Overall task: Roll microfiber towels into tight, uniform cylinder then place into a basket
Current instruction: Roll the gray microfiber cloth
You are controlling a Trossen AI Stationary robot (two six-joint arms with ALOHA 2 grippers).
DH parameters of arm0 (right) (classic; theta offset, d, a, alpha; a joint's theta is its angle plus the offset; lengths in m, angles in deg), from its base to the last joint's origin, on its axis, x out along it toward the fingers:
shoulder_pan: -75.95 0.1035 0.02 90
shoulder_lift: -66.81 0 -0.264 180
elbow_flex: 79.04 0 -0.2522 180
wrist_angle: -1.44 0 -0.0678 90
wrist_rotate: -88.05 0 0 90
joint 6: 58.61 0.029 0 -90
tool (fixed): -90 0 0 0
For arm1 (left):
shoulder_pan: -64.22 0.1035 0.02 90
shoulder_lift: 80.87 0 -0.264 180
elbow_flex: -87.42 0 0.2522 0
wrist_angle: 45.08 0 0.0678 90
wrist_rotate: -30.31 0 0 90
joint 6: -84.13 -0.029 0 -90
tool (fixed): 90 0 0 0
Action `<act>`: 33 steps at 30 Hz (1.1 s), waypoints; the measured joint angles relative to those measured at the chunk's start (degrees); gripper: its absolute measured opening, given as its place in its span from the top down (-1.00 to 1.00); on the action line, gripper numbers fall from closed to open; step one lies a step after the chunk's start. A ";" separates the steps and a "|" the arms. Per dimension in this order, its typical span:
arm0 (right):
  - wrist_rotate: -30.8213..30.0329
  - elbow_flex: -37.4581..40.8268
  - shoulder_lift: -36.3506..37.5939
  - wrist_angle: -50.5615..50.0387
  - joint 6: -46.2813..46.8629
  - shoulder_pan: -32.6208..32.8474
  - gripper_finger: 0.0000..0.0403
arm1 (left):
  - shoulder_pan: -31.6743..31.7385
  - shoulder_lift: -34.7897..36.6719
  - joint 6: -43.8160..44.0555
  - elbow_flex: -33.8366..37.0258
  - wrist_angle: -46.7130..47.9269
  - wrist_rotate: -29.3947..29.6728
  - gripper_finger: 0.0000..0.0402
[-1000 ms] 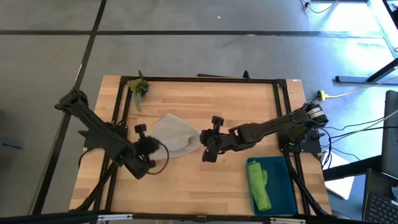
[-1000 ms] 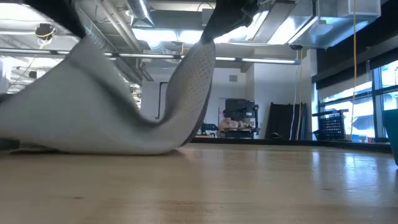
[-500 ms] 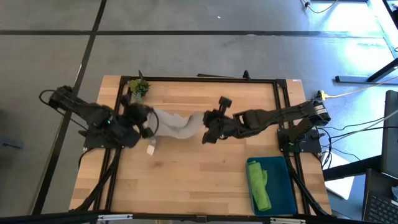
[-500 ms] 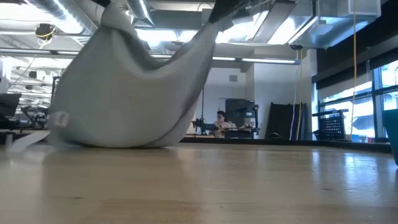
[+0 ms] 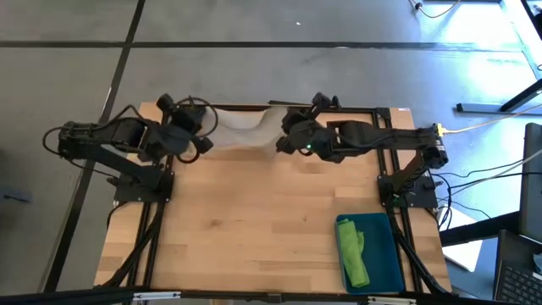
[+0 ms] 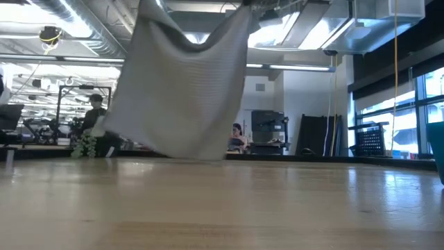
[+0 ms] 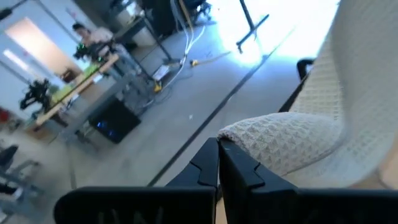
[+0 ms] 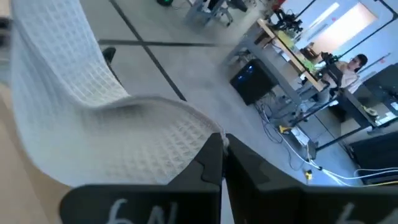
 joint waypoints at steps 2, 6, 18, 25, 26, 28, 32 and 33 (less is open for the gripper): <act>0.25 -0.79 0.03 -0.33 -0.02 0.52 0.95 | 0.18 0.00 -3.56 -0.12 -3.31 -1.72 1.00; 2.17 -0.80 -0.05 -4.35 1.42 3.60 0.95 | 0.16 -0.50 -4.10 -0.12 -1.97 -7.36 1.00; 16.93 10.29 -0.17 -16.61 22.97 14.93 0.95 | -5.12 -4.99 21.25 0.24 14.62 -25.91 1.00; 21.68 17.26 -0.12 -15.88 32.13 20.59 0.95 | -12.85 -9.02 31.55 5.70 13.58 -30.91 1.00; 21.96 17.80 -0.12 -15.92 33.50 21.45 0.95 | -14.17 -9.55 32.63 6.47 12.84 -30.93 1.00; 23.43 18.51 -0.12 -15.93 35.55 23.05 0.95 | -16.75 -10.56 34.91 7.95 10.72 -31.07 1.00; 25.97 18.69 -0.12 -15.39 39.46 26.16 0.95 | -22.19 -12.59 39.60 10.13 5.53 -32.78 1.00; 26.19 18.70 -0.12 -14.77 40.33 26.95 0.95 | -23.59 -13.17 40.54 10.65 4.04 -32.96 1.00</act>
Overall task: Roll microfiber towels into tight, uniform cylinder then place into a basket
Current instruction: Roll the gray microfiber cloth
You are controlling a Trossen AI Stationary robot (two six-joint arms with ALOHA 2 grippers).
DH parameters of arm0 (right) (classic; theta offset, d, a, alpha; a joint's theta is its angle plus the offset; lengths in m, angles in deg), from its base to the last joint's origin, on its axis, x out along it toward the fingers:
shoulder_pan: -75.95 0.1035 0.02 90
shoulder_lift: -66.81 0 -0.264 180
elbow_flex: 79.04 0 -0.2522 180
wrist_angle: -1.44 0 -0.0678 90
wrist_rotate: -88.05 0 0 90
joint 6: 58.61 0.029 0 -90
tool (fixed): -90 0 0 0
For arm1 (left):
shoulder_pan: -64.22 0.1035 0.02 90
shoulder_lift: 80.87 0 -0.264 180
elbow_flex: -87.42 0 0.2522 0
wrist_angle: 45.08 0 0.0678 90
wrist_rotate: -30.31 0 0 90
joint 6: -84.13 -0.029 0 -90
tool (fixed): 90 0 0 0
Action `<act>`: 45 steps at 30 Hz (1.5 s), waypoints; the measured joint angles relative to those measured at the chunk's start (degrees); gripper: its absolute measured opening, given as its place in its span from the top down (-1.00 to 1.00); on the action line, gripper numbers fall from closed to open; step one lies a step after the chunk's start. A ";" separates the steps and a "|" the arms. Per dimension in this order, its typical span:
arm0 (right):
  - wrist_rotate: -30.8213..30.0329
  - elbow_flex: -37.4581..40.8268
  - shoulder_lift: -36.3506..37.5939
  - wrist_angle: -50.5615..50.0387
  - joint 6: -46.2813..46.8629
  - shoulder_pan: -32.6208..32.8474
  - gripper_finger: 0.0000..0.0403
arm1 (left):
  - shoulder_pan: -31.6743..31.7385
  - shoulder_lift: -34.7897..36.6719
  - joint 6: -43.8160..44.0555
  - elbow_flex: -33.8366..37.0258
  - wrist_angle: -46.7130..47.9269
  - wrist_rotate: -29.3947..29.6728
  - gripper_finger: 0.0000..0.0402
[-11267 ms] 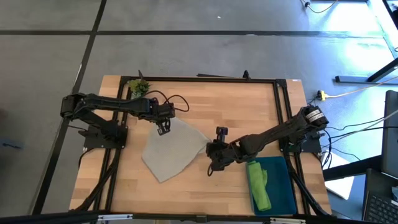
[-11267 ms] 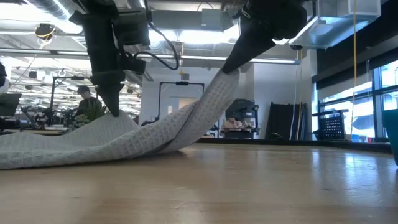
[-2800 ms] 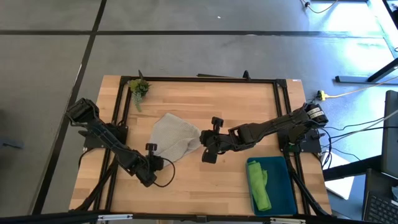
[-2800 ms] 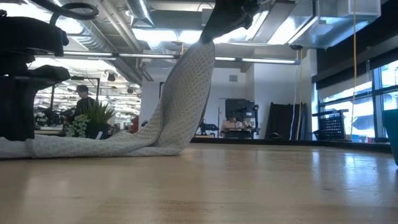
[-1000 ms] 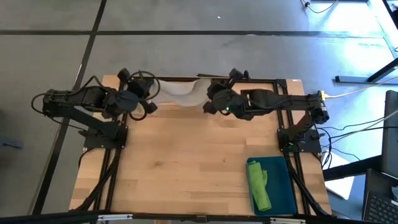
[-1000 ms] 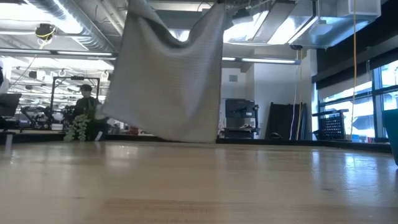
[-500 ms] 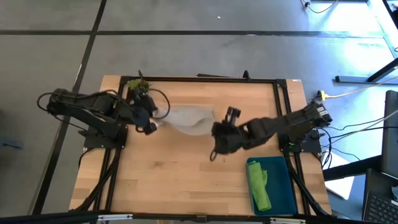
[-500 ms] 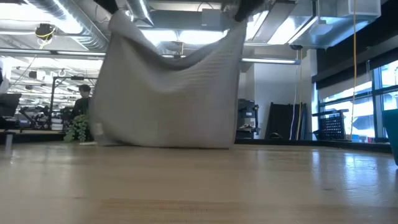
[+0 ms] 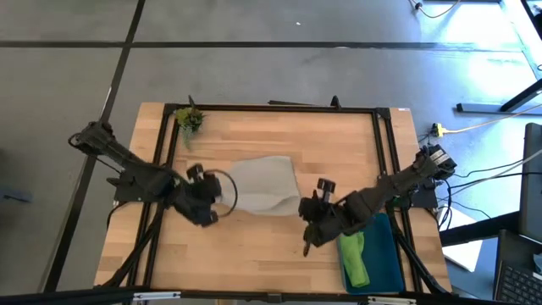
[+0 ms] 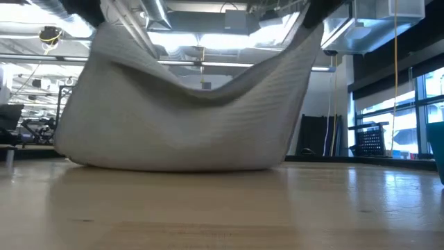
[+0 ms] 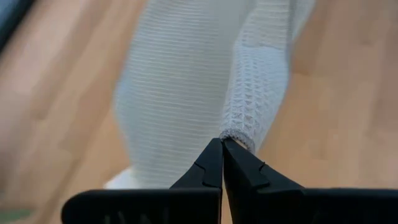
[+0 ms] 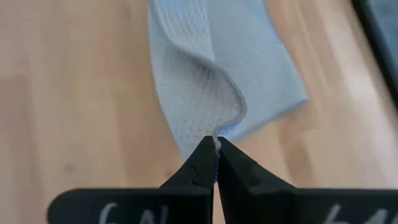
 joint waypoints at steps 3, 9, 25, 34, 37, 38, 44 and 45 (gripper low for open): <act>0.05 0.00 0.00 1.96 0.50 2.33 0.95 | -3.61 -1.66 2.61 2.23 -4.50 -0.12 1.00; 0.03 0.00 0.00 4.20 2.04 4.87 0.95 | -8.43 -4.99 6.40 3.15 -6.69 -0.18 1.00; -8.65 -10.26 -0.07 1.19 -12.51 -4.85 0.95 | -2.53 4.21 -8.62 -11.27 1.91 12.86 1.00; -12.70 -23.81 0.00 -2.36 -27.59 -14.38 0.95 | 7.93 10.37 -19.44 -22.64 6.59 13.11 1.00; -12.82 -25.67 0.02 -2.03 -31.81 -18.35 0.95 | 12.33 12.45 -23.72 -22.97 7.05 13.18 1.00; -12.83 -25.86 0.02 -2.02 -33.04 -19.71 0.95 | 13.90 12.91 -25.20 -22.97 7.07 13.22 1.00; -14.07 -25.92 0.02 0.27 -38.96 -27.75 0.95 | 22.82 13.62 -32.28 -22.97 6.54 13.20 1.00; -14.33 -25.92 0.02 1.40 -40.21 -28.95 0.95 | 24.13 13.59 -33.91 -22.97 5.67 13.13 1.00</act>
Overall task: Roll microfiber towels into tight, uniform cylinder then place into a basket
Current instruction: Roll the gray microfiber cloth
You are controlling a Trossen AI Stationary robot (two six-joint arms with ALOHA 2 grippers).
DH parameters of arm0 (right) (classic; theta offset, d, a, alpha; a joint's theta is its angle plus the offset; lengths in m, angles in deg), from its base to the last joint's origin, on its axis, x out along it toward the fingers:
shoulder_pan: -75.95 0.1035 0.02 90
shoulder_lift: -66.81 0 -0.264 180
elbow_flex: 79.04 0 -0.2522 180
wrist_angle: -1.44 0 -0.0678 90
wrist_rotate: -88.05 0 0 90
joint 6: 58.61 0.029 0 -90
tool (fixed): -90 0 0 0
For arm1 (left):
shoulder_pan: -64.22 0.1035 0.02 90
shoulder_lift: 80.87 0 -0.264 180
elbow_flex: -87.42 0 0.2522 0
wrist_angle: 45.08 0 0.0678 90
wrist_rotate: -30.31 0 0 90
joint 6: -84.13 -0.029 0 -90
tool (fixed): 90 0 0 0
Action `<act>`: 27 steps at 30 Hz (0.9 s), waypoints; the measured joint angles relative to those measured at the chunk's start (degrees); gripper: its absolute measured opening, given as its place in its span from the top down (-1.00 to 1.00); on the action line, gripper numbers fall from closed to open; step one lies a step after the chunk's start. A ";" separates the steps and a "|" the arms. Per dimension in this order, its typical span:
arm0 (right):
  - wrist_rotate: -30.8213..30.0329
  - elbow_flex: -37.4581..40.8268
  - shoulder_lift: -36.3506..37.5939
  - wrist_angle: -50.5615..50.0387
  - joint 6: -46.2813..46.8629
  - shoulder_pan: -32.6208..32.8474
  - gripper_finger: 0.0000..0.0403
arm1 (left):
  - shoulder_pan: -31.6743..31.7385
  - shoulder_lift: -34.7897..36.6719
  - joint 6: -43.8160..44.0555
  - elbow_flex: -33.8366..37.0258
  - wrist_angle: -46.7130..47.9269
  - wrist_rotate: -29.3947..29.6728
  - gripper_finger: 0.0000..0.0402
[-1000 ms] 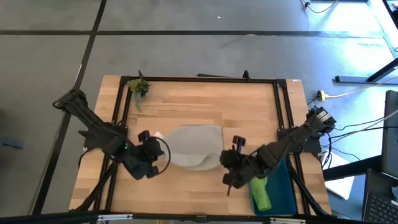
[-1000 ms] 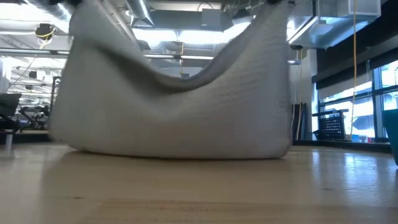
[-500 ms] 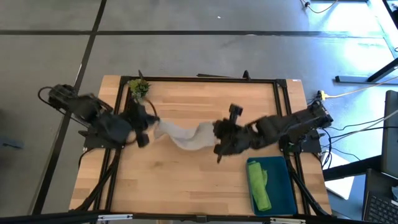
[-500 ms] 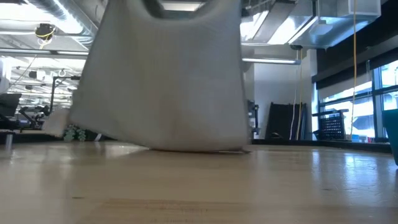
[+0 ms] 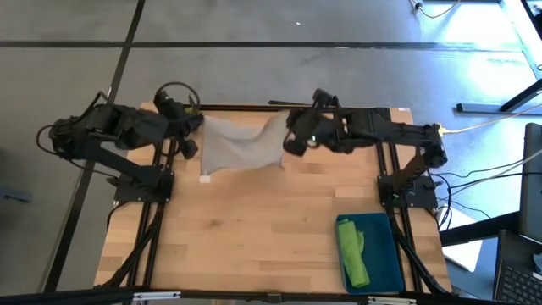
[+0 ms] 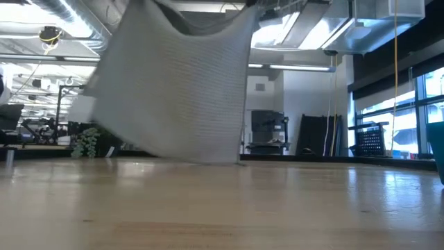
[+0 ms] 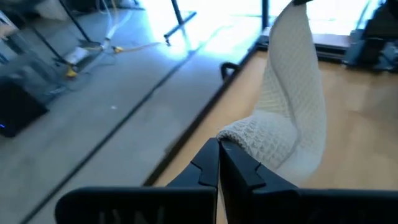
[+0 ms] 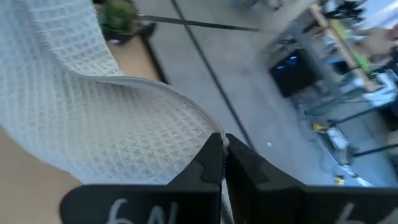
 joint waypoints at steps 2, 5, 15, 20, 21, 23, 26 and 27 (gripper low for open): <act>-0.38 0.00 0.23 2.84 -1.64 -1.77 0.95 | 2.46 -0.34 -3.65 0.00 -2.68 -0.86 1.00; -0.42 -0.10 0.97 5.22 -2.29 -2.55 0.95 | 4.74 -0.57 -7.91 0.00 -5.35 -7.41 1.00; 9.32 6.82 1.24 -6.49 13.14 7.76 0.95 | 1.11 -1.44 1.17 11.63 -1.81 -20.23 1.00; 11.88 17.61 1.20 -6.27 24.28 15.32 0.95 | -4.19 -1.53 9.39 24.57 -7.61 -24.23 1.00; 12.97 19.62 1.20 -5.92 26.68 16.69 0.95 | -5.39 -1.53 11.61 26.86 -9.00 -25.01 1.00; 14.50 23.09 1.20 -4.83 31.83 19.54 0.95 | -8.07 -1.53 16.29 30.86 -12.23 -26.62 1.00; 15.36 27.71 1.20 -3.49 39.52 23.81 0.95 | -12.40 -1.65 22.37 36.57 -18.33 -28.78 1.00; 15.39 29.15 1.20 -2.06 41.65 25.12 0.95 | -13.84 -1.65 24.28 38.33 -20.44 -29.14 1.00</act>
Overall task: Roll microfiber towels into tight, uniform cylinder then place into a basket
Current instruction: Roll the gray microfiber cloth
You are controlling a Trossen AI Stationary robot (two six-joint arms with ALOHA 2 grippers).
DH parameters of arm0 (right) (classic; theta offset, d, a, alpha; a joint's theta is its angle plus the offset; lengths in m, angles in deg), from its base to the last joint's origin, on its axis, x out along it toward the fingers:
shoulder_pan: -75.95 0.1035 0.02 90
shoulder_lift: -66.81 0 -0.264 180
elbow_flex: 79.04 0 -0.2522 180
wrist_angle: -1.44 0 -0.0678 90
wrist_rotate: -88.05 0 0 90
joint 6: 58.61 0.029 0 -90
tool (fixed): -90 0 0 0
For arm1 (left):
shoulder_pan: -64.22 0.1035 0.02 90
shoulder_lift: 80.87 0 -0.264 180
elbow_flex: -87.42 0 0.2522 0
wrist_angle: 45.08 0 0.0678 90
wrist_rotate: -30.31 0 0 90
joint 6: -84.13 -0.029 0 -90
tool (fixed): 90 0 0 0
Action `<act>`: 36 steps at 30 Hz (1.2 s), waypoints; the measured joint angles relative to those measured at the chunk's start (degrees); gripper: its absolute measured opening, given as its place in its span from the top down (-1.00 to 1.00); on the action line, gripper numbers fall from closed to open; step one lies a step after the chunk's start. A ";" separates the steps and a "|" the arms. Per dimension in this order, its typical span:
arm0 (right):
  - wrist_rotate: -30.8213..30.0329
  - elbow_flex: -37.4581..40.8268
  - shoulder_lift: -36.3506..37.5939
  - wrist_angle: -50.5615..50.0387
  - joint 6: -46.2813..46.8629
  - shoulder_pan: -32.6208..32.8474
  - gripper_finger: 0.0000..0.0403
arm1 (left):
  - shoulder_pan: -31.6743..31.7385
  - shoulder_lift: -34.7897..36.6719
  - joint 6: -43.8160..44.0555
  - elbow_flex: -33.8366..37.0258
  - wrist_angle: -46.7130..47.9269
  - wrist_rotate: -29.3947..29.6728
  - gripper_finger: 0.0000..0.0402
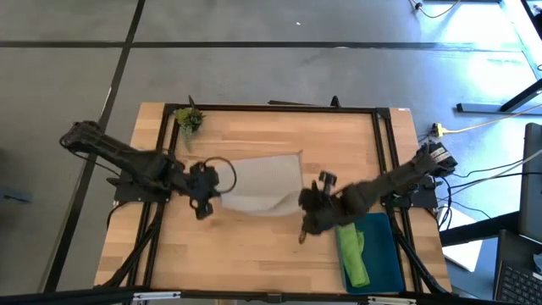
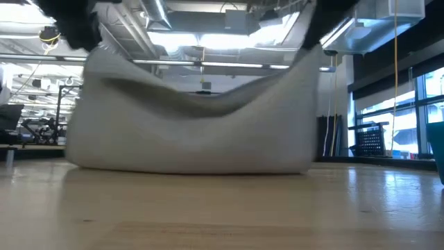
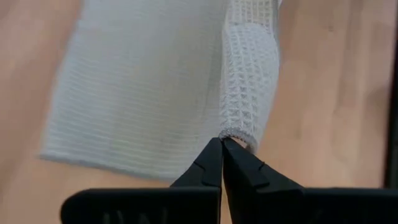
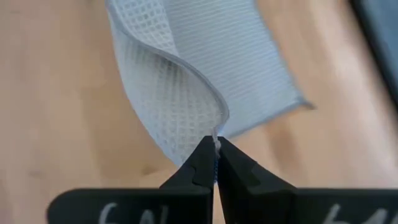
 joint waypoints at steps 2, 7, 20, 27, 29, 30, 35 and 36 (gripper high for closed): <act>0.54 2.61 0.00 2.81 3.09 2.23 0.95 | -2.88 0.01 3.62 3.33 -4.44 -0.06 1.00; 5.76 10.27 0.00 16.50 4.99 5.48 0.95 | -9.15 0.01 11.32 11.32 -15.66 0.07 1.00; 10.38 20.12 0.00 33.71 -2.42 0.59 0.95 | -12.28 0.01 18.57 19.41 -22.22 8.01 1.00; 8.90 20.12 0.00 32.55 -9.67 -8.04 0.95 | -7.62 0.01 18.56 19.41 -15.57 15.35 1.00; 7.04 20.12 -0.13 32.08 -10.89 -10.51 0.95 | -6.04 0.01 18.56 19.41 -13.51 17.05 1.00; 6.07 20.12 -0.21 31.82 -11.69 -11.63 0.95 | -5.24 0.01 18.55 19.41 -12.97 18.16 1.00; 1.42 20.12 -0.22 30.58 -13.56 -16.65 0.95 | -2.00 0.01 18.54 19.41 -11.57 22.45 1.00; 0.26 20.12 -0.22 30.25 -13.59 -17.45 0.95 | -1.36 0.01 18.54 19.41 -11.45 23.36 1.00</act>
